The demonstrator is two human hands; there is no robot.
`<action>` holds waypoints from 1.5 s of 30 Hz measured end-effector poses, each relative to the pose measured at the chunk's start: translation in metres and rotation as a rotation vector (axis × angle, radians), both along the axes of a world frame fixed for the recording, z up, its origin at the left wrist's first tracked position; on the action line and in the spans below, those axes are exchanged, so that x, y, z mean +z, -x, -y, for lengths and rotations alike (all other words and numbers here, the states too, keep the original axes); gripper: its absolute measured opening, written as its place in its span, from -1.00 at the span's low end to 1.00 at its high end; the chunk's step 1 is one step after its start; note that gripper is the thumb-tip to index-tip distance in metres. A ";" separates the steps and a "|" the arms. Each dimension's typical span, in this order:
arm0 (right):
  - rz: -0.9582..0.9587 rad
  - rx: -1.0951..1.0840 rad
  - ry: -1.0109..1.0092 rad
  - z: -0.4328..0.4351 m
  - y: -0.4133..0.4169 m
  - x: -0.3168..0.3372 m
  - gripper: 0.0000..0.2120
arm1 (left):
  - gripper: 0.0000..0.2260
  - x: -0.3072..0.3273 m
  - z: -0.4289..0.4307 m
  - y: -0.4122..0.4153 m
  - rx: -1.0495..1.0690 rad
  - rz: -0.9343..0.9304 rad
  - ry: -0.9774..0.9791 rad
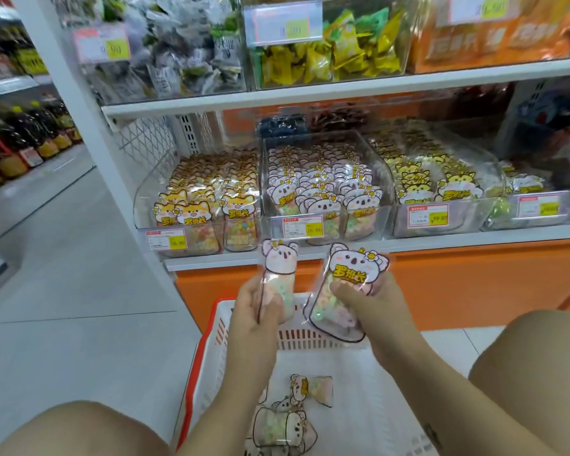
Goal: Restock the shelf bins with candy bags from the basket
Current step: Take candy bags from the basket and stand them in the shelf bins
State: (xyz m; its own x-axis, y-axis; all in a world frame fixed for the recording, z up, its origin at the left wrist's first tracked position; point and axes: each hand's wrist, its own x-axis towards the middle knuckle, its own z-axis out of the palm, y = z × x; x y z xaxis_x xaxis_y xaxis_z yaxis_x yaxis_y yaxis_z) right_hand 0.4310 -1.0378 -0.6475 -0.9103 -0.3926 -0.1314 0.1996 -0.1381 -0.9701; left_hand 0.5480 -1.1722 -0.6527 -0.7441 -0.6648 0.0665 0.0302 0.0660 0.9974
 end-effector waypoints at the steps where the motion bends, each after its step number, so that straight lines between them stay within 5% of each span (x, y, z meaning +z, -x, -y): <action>1: -0.022 0.021 -0.015 0.002 -0.005 0.000 -0.60 | -0.75 0.001 -0.007 0.004 -0.060 0.040 0.098; 5: -0.059 0.052 -0.006 0.007 -0.020 -0.001 -0.65 | -0.37 -0.004 -0.019 0.011 -0.196 0.127 0.213; 9: 0.002 0.091 0.055 0.010 -0.017 0.012 -0.72 | -0.63 0.009 -0.001 0.010 -0.272 0.201 0.114; 13: -0.118 0.195 -0.028 0.019 -0.004 0.040 -0.73 | -0.14 0.035 0.025 0.026 -0.309 0.249 0.122; 18: -0.414 0.293 -0.117 0.034 0.039 0.098 -0.77 | 0.11 0.098 0.050 0.062 -0.146 0.132 0.464; 21: -0.418 0.322 -0.039 0.053 0.076 0.119 -0.76 | 0.10 0.129 0.072 0.091 -0.095 0.094 0.588; 27: -0.128 0.207 0.249 0.126 0.141 0.110 -0.68 | -0.20 0.163 0.121 0.126 0.058 0.093 0.694; 30: -0.083 0.143 0.164 0.157 0.155 0.092 -0.70 | -0.30 0.160 0.133 0.125 0.086 0.157 0.789; 33: 0.058 0.082 0.121 0.172 0.161 0.081 -0.52 | -0.29 0.153 0.141 0.122 0.056 0.213 0.825; 42: -0.301 0.166 -0.343 0.146 0.176 0.111 -0.62 | -0.23 0.151 0.153 0.133 -0.001 0.379 0.809; 45: -0.258 0.174 -0.265 0.162 0.164 0.101 -0.61 | -0.24 0.148 0.155 0.133 0.007 0.400 0.814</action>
State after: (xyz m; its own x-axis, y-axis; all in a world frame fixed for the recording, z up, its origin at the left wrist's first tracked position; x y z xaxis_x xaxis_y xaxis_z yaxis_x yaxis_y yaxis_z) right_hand 0.2669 -1.1998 -0.5465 -0.8497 -0.5267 -0.0245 -0.0569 0.1377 -0.9888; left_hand 0.4150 -1.3273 -0.5046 -0.8088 -0.5296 0.2557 -0.3112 0.7543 0.5782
